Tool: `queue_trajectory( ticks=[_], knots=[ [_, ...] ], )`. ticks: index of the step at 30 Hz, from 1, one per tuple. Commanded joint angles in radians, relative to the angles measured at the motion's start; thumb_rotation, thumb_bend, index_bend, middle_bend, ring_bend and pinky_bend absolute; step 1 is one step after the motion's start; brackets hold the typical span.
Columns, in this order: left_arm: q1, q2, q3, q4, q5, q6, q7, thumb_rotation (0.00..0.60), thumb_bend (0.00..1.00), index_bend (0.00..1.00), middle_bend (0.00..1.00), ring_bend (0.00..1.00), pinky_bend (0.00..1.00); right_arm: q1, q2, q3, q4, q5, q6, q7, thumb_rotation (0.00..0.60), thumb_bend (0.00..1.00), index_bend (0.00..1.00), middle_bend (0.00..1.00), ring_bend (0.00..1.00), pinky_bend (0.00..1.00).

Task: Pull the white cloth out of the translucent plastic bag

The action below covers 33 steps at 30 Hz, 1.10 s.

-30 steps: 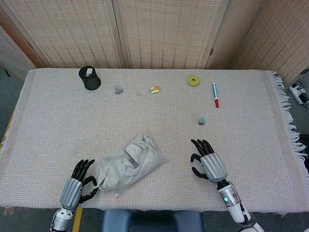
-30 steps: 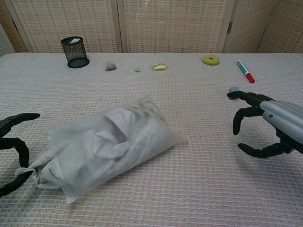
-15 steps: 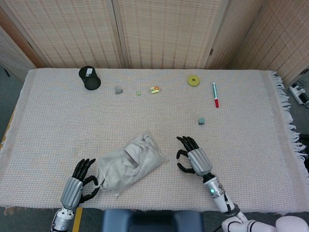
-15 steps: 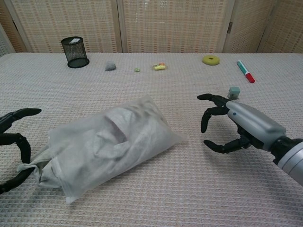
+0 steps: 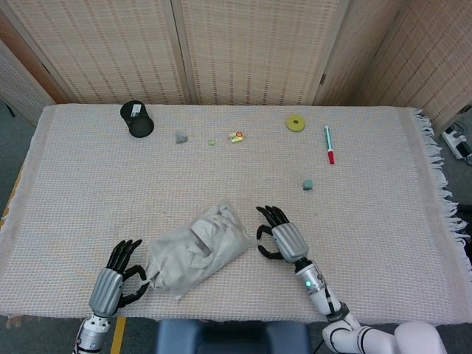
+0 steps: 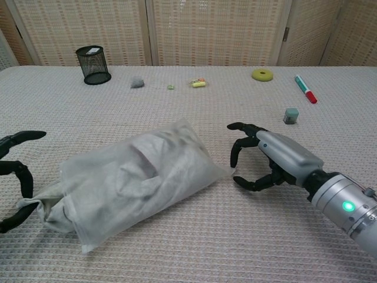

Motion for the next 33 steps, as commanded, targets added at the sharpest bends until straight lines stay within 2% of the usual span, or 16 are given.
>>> queue_trajectory(
  ticks=[1, 12, 23, 27, 33],
  knots=[
    [-0.001, 0.003, -0.002, -0.002, -0.002, -0.001, -0.001, 0.600, 0.49, 0.77, 0.13, 0.00, 0.00, 0.015, -0.018, 0.004, 0.023, 0.008, -0.011, 0.008, 0.600, 0.29, 0.50, 0.06, 0.00, 0.00],
    [-0.001, 0.018, -0.010, -0.014, -0.010, -0.002, -0.007, 0.600, 0.49, 0.77, 0.13, 0.00, 0.00, 0.029, -0.022, 0.000, 0.018, 0.016, 0.002, 0.044, 0.600, 0.29, 0.46, 0.06, 0.00, 0.00],
    [-0.003, 0.021, -0.013, -0.017, -0.012, -0.003, -0.007, 0.600, 0.49, 0.78, 0.13, 0.00, 0.00, 0.053, -0.020, -0.008, -0.010, 0.029, -0.041, 0.079, 0.600, 0.30, 0.45, 0.06, 0.00, 0.00],
    [-0.003, 0.024, -0.015, -0.019, -0.014, -0.002, -0.010, 0.600, 0.49, 0.78, 0.13, 0.00, 0.00, 0.057, -0.023, -0.005, -0.010, 0.041, -0.052, 0.077, 0.600, 0.36, 0.51, 0.06, 0.00, 0.00],
    [-0.003, 0.031, -0.018, -0.025, -0.013, 0.003, -0.012, 0.600, 0.49, 0.77, 0.13, 0.00, 0.00, 0.062, -0.027, 0.003, -0.009, 0.054, -0.051, 0.058, 0.600, 0.55, 0.59, 0.09, 0.00, 0.00]
  ],
)
